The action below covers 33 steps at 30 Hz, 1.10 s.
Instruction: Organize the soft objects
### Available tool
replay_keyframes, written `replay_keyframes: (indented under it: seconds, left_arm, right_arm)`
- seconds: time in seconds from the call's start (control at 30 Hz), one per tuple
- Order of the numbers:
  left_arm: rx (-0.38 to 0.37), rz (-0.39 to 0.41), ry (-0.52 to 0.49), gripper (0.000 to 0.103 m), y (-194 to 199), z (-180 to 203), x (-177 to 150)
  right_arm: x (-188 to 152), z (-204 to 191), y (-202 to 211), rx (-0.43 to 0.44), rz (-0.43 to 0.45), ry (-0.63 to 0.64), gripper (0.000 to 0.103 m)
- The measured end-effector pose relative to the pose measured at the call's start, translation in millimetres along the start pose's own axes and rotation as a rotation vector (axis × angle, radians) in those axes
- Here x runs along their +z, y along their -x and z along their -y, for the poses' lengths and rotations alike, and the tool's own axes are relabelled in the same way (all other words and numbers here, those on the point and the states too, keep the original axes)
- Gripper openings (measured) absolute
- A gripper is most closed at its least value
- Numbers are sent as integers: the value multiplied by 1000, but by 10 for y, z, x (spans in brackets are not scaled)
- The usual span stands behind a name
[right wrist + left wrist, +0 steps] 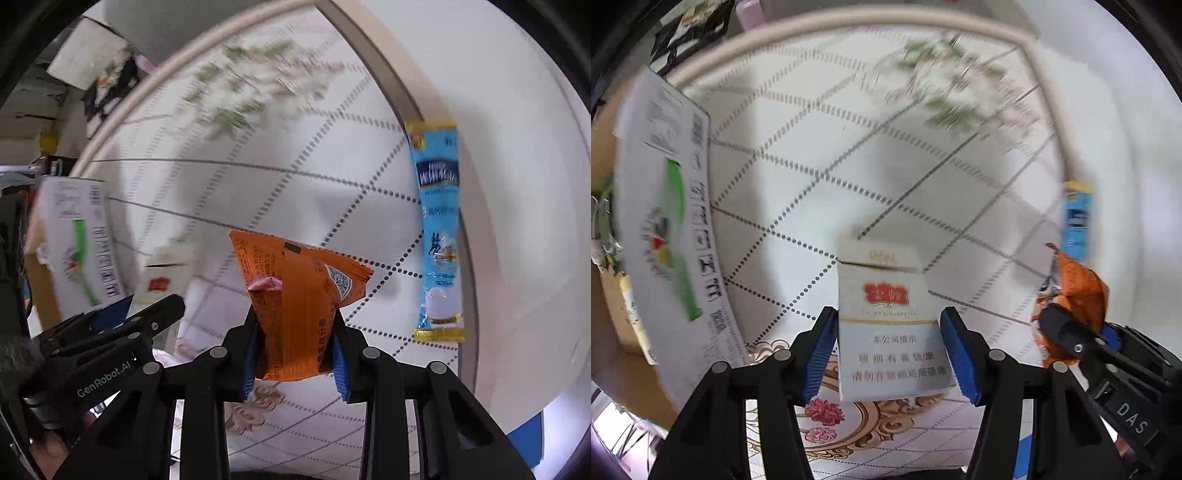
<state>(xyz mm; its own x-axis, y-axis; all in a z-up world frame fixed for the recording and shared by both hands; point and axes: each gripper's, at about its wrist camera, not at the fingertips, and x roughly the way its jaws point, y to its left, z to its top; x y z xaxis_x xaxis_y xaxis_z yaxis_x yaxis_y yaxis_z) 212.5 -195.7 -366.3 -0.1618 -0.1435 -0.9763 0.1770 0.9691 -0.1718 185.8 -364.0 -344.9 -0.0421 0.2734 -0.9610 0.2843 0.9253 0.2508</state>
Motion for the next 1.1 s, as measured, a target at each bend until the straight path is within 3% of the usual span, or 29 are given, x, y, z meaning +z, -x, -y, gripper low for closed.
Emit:
replay_keyframes:
  seconds: [0.03, 0.07, 0.17, 0.23, 0.27, 0.33, 0.4, 0.47, 0.53, 0.63, 0.67, 0.7, 0.8, 0.93, 0.97, 1.07, 1.1]
  left_arm:
    - [-15, 16, -7, 50, 108, -25, -24]
    - [-24, 23, -14, 23, 161, -63, -55]
    - [-40, 25, -40, 22, 264, -100, 66]
    - [-41, 23, -18, 26, 181, -242, 115]
    - [-55, 0, -9, 27, 196, -183, 207]
    - [-92, -87, 4, 30, -138, -272, 273]
    - [-109, -124, -37, 34, -301, -271, 266]
    - [-30, -152, -113, 42, -429, -193, 231]
    - [58, -174, -227, 42, -554, -52, 139]
    - [52, -201, -338, 43, -628, 128, -26]
    - [56, -205, -390, 51, -642, 200, -92]
    - [79, -209, -458, 59, -672, 286, -171]
    - [195, -222, -615, 64, -848, 485, -386]
    - [266, -263, -631, 66, -1099, 542, -463]
    - [268, -274, -626, 71, -1140, 551, -475]
    - [277, -223, -640, 71, -1149, 626, -517]
    - [272, -209, -640, 66, -1145, 643, -536]
  right_arm:
    - [-26, -78, 128, 3, 19, 18, 35]
    - [-38, -116, 207, 5, 31, 31, 35]
    - [-27, -249, 409, -13, 64, 64, 35]
    - [-15, -262, 422, -31, 65, 61, 35]
    - [-20, -261, 395, -32, 59, 54, 35]
    - [-53, -257, 338, -24, 49, 33, 35]
    - [-108, -232, 297, -16, 43, 26, 35]
    - [-193, -184, 253, -15, 28, 19, 35]
    - [-270, -125, 213, -20, 25, 12, 35]
    - [-347, -49, 205, -25, 23, 6, 35]
    - [-378, -15, 218, -31, 28, 8, 35]
    - [-409, 18, 229, -39, 31, 10, 35]
    - [-488, 143, 264, -54, 33, -2, 35]
    - [-544, 297, 295, -43, 43, -39, 35]
    - [-555, 322, 304, -39, 45, -46, 35]
    - [-575, 359, 320, -35, 53, -55, 35]
    - [-573, 363, 320, -35, 53, -56, 35]
